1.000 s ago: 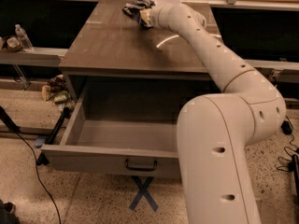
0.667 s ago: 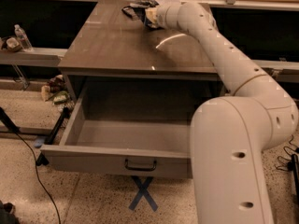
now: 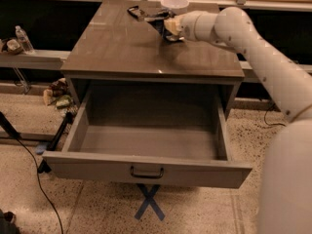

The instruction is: Place blue chip bag into top drawer

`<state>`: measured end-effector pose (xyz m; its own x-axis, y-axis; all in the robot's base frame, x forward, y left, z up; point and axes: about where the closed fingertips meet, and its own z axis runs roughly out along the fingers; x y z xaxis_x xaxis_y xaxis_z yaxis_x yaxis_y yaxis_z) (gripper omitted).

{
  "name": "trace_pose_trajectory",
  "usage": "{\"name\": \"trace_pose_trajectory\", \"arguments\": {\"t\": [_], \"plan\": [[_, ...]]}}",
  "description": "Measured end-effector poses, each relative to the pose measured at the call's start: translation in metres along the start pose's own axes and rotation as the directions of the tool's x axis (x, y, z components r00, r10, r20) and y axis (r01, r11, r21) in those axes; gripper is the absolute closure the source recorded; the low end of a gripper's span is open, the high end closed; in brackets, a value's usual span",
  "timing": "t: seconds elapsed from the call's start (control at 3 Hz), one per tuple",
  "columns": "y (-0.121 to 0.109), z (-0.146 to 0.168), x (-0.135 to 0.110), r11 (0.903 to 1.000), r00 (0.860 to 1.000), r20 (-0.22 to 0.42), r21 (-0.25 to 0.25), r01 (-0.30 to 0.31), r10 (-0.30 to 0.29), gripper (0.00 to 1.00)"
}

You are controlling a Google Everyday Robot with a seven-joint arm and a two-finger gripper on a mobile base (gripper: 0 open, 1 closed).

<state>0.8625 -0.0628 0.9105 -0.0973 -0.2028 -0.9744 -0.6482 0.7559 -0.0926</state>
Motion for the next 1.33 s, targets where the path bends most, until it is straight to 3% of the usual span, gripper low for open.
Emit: {"name": "trace_pose_trajectory", "arguments": {"t": [0.33, 0.67, 1.0, 1.33], "plan": [[0.039, -0.074, 0.012, 0.9971, 1.000, -0.020, -0.073, -0.023, 0.022, 1.00], [0.063, -0.134, 0.016, 0.9919, 1.000, 0.004, -0.125, -0.022, 0.022, 1.00], [0.065, -0.132, 0.016, 0.9916, 1.000, 0.003, -0.128, -0.021, 0.022, 1.00], [0.085, -0.138, 0.016, 0.9837, 0.999, -0.002, -0.174, -0.045, 0.046, 1.00]]}}
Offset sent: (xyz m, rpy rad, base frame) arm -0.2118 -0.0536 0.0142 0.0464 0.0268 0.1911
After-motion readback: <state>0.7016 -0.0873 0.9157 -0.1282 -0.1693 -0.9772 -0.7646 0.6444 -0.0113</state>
